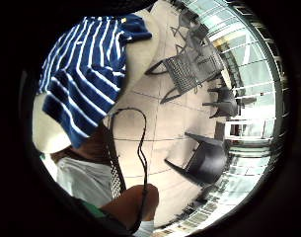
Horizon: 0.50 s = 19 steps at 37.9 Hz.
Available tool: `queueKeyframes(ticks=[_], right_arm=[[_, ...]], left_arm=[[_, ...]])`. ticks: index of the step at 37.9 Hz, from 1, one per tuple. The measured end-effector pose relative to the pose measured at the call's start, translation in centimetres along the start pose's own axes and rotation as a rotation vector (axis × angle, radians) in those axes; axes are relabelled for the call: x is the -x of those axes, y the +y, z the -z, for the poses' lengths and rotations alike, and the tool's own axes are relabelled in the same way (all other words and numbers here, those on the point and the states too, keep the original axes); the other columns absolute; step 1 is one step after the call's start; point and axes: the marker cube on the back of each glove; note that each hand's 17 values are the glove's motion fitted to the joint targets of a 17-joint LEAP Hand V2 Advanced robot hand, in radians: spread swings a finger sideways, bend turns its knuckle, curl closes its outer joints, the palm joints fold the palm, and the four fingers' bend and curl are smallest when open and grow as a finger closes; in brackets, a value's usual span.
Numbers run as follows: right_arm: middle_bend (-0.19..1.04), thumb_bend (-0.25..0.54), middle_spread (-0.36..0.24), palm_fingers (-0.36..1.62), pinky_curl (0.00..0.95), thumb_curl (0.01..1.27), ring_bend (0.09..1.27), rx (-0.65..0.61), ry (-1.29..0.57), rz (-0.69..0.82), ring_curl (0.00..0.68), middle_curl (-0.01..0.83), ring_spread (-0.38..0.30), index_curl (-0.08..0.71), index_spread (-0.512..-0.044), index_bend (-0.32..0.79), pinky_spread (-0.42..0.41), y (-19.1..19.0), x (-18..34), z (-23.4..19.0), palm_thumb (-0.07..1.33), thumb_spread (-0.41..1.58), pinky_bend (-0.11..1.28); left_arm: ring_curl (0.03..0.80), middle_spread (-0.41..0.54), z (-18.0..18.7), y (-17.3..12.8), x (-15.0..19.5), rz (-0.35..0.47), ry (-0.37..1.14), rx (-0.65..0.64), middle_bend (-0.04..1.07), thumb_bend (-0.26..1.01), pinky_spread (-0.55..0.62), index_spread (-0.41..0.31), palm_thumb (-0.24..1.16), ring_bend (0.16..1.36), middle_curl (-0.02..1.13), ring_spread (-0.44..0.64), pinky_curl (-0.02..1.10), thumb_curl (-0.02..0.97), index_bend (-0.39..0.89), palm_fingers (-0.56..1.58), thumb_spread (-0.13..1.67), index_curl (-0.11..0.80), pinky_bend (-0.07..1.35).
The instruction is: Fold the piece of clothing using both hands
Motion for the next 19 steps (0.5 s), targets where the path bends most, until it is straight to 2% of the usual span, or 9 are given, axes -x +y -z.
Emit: queueKeyframes(ticks=[2, 8, 12, 16, 19], right_arm=[[0.24, 0.023, -0.049, 0.07, 0.281, 0.18, 0.28, 0.029, 0.003, 0.004, 0.179, 0.271, 0.139, 0.206, -0.39, 0.14, 0.262, -0.5, 0.0, -1.2, 0.29, 1.18, 0.45], [0.23, -0.019, -0.041, 0.06, 0.298, 0.2, 0.29, 0.148, -0.002, 0.036, 0.193, 0.285, 0.145, 0.213, -0.388, 0.13, 0.261, -2.5, -0.1, -5.6, 0.28, 1.12, 0.47], [0.22, -0.015, -0.035, 0.06, 0.307, 0.22, 0.3, 0.23, -0.035, 0.08, 0.201, 0.292, 0.148, 0.215, -0.387, 0.13, 0.26, -3.5, 0.0, -8.4, 0.3, 1.08, 0.49], [0.22, -0.011, -0.036, 0.08, 0.313, 0.23, 0.32, 0.283, -0.082, 0.101, 0.21, 0.301, 0.144, 0.219, -0.388, 0.13, 0.253, -4.2, 0.1, -10.3, 0.34, 1.07, 0.49], [0.21, 0.028, -0.048, 0.17, 0.313, 0.26, 0.34, 0.249, -0.092, 0.09, 0.217, 0.302, 0.12, 0.223, -0.388, 0.15, 0.242, -4.8, 0.1, -10.7, 0.43, 1.1, 0.5]], left_arm=[[0.258, -0.021, -1.6, 1.1, -1.0, 0.001, 0.071, 0.13, 0.17, -0.01, 0.36, -0.125, 0.31, 0.47, 0.26, 0.17, 0.24, 0.258, 0.15, 0.45, 1.1, 0.302, 0.49], [0.272, -0.015, -6.6, 0.2, -0.7, 0.006, 0.073, 0.307, 0.17, -0.02, 0.36, -0.108, 0.33, 0.49, 0.28, 0.17, 0.26, 0.279, 0.12, 0.41, 1.08, 0.294, 0.53], [0.282, -0.006, -9.0, 0.2, -0.1, 0.018, 0.091, 0.43, 0.17, -0.01, 0.36, -0.084, 0.35, 0.51, 0.28, 0.18, 0.27, 0.292, 0.11, 0.38, 1.08, 0.285, 0.56], [0.288, -0.002, -10.5, 0.1, 0.4, 0.016, 0.141, 0.461, 0.17, -0.01, 0.35, -0.066, 0.37, 0.53, 0.29, 0.18, 0.28, 0.301, 0.12, 0.36, 1.09, 0.281, 0.58], [0.286, -0.01, -10.5, -0.3, 0.5, 0.019, 0.133, 0.391, 0.18, -0.01, 0.34, -0.064, 0.38, 0.52, 0.29, 0.17, 0.28, 0.304, 0.17, 0.41, 1.11, 0.299, 0.56]])
